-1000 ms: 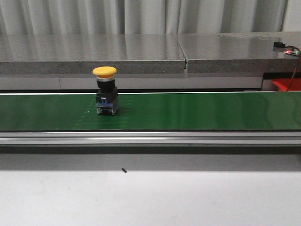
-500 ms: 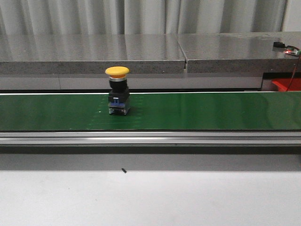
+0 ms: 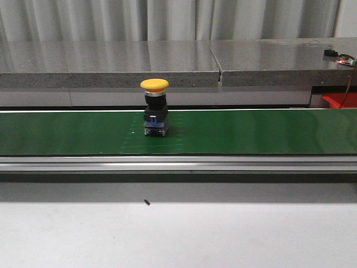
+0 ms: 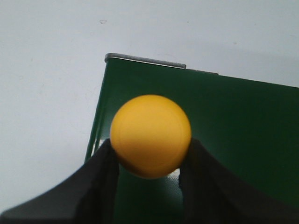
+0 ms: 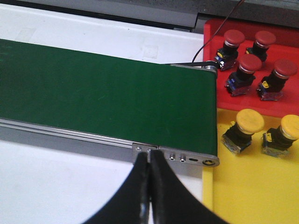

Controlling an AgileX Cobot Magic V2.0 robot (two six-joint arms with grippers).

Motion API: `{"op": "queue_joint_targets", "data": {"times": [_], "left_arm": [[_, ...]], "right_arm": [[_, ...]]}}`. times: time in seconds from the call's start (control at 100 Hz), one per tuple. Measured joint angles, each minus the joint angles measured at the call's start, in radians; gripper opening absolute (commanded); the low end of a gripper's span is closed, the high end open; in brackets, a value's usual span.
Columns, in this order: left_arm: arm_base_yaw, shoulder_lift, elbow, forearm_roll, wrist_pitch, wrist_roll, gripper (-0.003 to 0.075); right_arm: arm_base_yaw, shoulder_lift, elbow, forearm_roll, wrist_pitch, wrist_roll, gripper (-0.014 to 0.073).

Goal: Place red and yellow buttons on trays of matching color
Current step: 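Lift the second yellow button and carry it over the belt, then set the second yellow button on the belt and open the left gripper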

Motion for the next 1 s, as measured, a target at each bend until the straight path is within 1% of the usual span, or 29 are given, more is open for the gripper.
{"op": "queue_joint_targets", "data": {"times": [0.56,0.79,1.0], "left_arm": [[-0.002,0.004,0.017,0.0,-0.011,0.0,0.0043],[-0.056,0.053,0.017,0.028,-0.009,0.0,0.0043],[-0.07,0.055,0.017,0.036,-0.012,0.0,0.0046]], "right_arm": [[0.0,0.0,0.0,0.0,0.0,0.0,-0.0068],[0.0,0.0,0.0,0.0,0.0,0.0,-0.0068],[0.0,0.0,0.0,0.0,0.0,0.0,-0.0068]]}}
